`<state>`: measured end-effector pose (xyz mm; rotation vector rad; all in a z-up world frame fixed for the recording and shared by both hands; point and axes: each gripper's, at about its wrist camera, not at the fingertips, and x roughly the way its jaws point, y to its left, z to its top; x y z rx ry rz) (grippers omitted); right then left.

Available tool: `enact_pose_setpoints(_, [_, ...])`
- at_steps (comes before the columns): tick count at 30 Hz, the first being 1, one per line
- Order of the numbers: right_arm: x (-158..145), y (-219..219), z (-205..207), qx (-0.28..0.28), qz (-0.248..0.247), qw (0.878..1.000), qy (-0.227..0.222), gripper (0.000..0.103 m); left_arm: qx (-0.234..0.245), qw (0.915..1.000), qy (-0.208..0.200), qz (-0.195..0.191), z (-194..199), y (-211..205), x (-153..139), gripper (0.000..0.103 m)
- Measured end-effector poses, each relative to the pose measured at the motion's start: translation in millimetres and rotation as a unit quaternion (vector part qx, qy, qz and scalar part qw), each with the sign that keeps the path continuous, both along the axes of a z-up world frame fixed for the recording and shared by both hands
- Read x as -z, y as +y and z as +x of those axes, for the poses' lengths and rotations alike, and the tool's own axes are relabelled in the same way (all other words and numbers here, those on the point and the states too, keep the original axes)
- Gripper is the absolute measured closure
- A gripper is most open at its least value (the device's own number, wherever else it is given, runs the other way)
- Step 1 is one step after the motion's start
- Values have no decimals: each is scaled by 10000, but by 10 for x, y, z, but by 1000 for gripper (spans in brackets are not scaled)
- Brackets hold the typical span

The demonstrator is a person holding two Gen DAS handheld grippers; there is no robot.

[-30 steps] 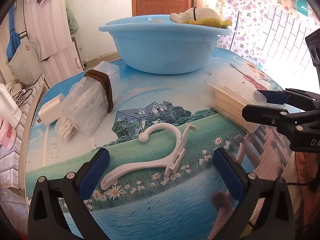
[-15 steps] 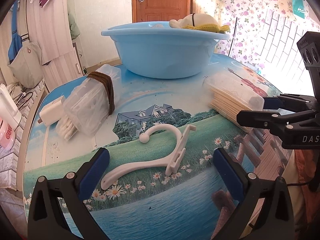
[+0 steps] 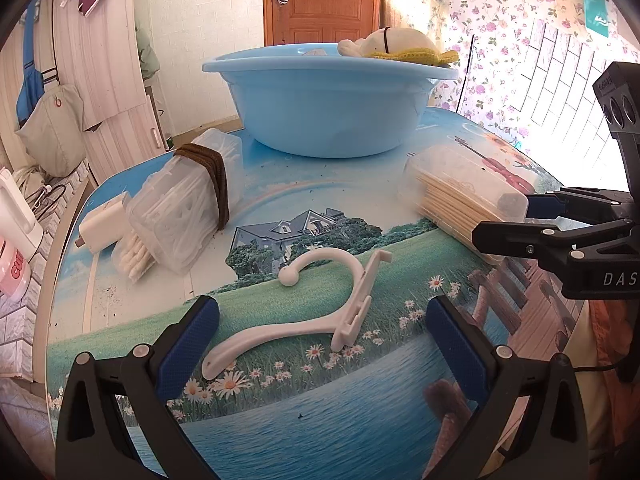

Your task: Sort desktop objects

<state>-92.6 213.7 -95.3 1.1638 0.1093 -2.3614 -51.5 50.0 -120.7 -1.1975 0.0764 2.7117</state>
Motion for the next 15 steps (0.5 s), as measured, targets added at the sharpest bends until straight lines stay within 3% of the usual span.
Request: enact_pose_setpoints(15, [14, -35, 12, -12, 50, 10000, -42, 40, -6, 10000, 2, 2, -2, -1, -6, 1])
